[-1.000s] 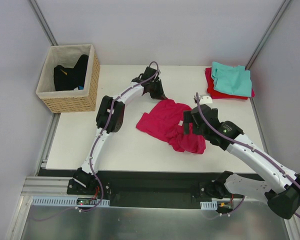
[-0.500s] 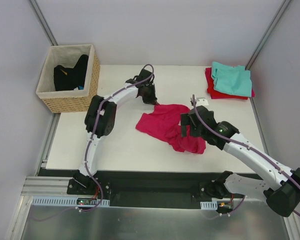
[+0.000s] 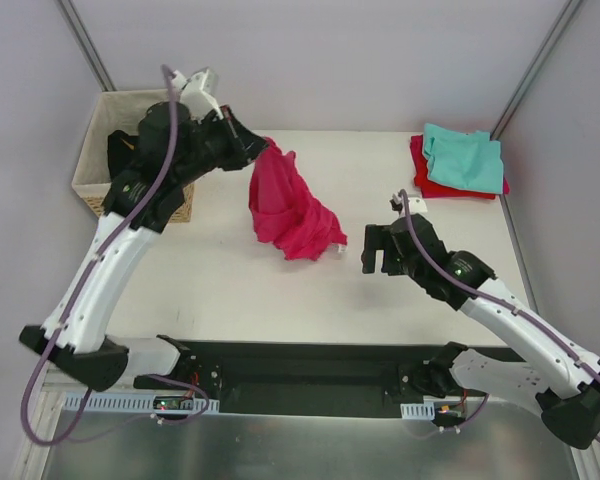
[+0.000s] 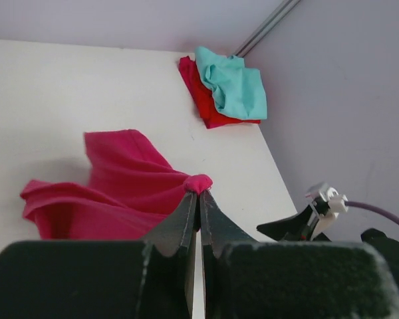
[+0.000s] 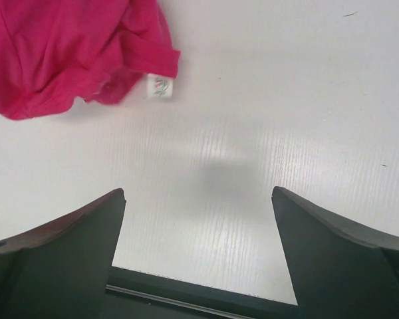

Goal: Fold and stack the t-shirts

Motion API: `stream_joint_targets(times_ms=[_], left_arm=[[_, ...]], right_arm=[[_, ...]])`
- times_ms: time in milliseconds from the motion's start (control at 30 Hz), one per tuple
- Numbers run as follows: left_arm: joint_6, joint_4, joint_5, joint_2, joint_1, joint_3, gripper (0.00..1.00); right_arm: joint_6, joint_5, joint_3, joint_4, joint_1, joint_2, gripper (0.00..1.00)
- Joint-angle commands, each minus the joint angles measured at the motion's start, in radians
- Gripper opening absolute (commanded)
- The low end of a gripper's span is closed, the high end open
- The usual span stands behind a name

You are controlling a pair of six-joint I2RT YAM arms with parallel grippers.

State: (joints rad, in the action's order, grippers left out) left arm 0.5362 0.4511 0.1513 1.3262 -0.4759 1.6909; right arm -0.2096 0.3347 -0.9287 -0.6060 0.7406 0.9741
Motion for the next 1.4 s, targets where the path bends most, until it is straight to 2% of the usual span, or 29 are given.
stream_joint_targets(times_ms=[0, 200, 400, 467, 567, 600, 733, 933, 1033, 1200, 1300, 1367], left_arm=[[-0.001, 0.049, -0.009, -0.065, 0.005, -0.114, 0.00], [0.007, 0.049, 0.016, -0.078, -0.030, -0.206, 0.00], [-0.001, 0.058, -0.004, -0.074, -0.067, -0.180, 0.00], [-0.001, 0.063, -0.007, -0.079, -0.069, -0.172, 0.00], [0.001, 0.069, -0.039, -0.107, -0.070, -0.191, 0.00], [-0.001, 0.072, -0.056, -0.116, -0.070, -0.204, 0.00], [-0.019, 0.103, -0.098, -0.176, -0.070, -0.218, 0.00], [-0.027, 0.167, -0.101, -0.326, -0.070, -0.206, 0.00], [-0.044, 0.277, -0.146, -0.410, -0.070, -0.108, 0.00], [-0.073, 0.503, -0.349, -0.524, -0.070, 0.161, 0.00], [-0.053, 0.589, -0.443, -0.635, -0.072, 0.257, 0.00], [-0.044, 0.610, -0.478, -0.680, -0.081, 0.269, 0.00]], right_arm=[[-0.034, 0.006, 0.007, -0.005, 0.019, -0.035, 0.97], [-0.051, 0.047, -0.016, -0.031, 0.071, -0.034, 0.97], [-0.060, 0.055, -0.022, -0.021, 0.114, -0.012, 0.96], [-0.042, 0.027, -0.018, 0.030, 0.134, 0.018, 0.96], [-0.018, -0.043, -0.067, 0.075, 0.167, 0.162, 0.97], [-0.005, -0.040, -0.123, 0.075, 0.181, 0.257, 0.97], [0.033, -0.052, -0.229, 0.123, 0.224, 0.435, 0.97], [0.050, -0.120, -0.363, 0.161, 0.233, 0.627, 0.98], [0.055, -0.140, -0.412, 0.173, 0.235, 0.698, 0.98], [0.053, -0.158, -0.458, 0.181, 0.241, 0.768, 0.98], [0.050, -0.163, -0.450, 0.192, 0.247, 0.775, 0.98], [0.044, -0.166, -0.452, 0.192, 0.252, 0.778, 0.98]])
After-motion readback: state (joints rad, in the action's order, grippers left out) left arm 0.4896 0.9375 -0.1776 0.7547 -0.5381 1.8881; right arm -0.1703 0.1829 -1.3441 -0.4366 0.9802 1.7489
